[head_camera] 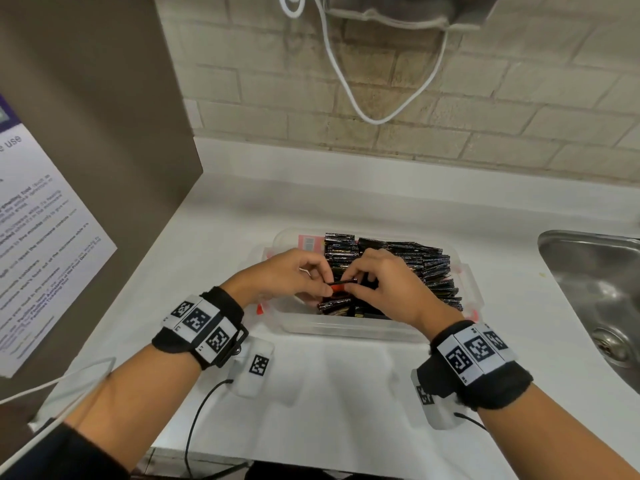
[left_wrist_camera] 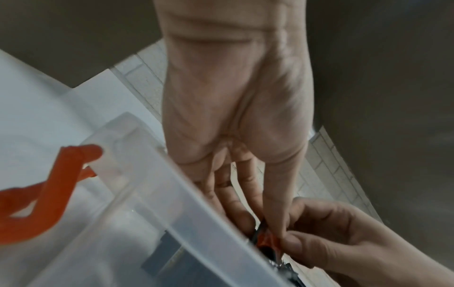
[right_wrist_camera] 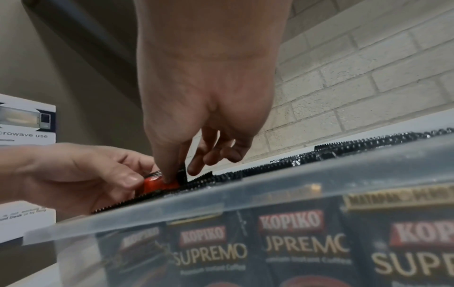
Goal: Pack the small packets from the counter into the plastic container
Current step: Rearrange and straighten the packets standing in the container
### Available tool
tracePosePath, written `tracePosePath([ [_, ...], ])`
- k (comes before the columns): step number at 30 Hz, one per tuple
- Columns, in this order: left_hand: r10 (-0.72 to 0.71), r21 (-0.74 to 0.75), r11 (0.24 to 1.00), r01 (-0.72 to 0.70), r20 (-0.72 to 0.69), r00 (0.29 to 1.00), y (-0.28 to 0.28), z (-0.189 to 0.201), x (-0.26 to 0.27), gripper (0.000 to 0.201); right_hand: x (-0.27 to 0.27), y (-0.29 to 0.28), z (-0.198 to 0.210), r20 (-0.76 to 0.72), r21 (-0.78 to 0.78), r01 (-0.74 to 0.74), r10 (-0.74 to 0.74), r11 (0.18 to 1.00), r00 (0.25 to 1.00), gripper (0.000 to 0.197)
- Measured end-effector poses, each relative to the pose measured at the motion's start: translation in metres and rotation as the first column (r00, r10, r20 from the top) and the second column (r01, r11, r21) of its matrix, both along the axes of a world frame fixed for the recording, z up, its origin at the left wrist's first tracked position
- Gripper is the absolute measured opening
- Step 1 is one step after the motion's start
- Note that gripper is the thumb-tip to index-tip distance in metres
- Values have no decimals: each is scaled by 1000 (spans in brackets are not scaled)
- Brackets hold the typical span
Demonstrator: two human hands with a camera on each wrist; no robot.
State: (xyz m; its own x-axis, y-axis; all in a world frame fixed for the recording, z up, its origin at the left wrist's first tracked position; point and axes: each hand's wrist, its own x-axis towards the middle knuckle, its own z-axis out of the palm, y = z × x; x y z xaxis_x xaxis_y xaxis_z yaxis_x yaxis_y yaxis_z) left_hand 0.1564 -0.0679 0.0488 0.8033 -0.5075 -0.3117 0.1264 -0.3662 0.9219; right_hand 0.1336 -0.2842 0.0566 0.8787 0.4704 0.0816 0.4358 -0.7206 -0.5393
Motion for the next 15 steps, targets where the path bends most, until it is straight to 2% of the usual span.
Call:
tracePosePath([
  [4, 36, -47, 998, -37, -15, 999, 4, 2, -4, 16, 2, -1, 6, -16, 33, 17, -16, 999, 1000, 4],
  [7, 6, -14, 1000, -5, 23, 1000, 6, 2, -5, 23, 5, -3, 9, -63, 119, 89, -82, 989, 995, 3],
  [11, 43, 13, 999, -44, 70, 997, 2, 0, -6, 22, 6, -3, 11, -70, 255, 175, -163, 951, 984, 5],
  [15, 115, -7, 993, -115, 107, 987, 0, -2, -4, 14, 5, -3, 7, -73, 275, 201, -188, 940, 980, 17],
])
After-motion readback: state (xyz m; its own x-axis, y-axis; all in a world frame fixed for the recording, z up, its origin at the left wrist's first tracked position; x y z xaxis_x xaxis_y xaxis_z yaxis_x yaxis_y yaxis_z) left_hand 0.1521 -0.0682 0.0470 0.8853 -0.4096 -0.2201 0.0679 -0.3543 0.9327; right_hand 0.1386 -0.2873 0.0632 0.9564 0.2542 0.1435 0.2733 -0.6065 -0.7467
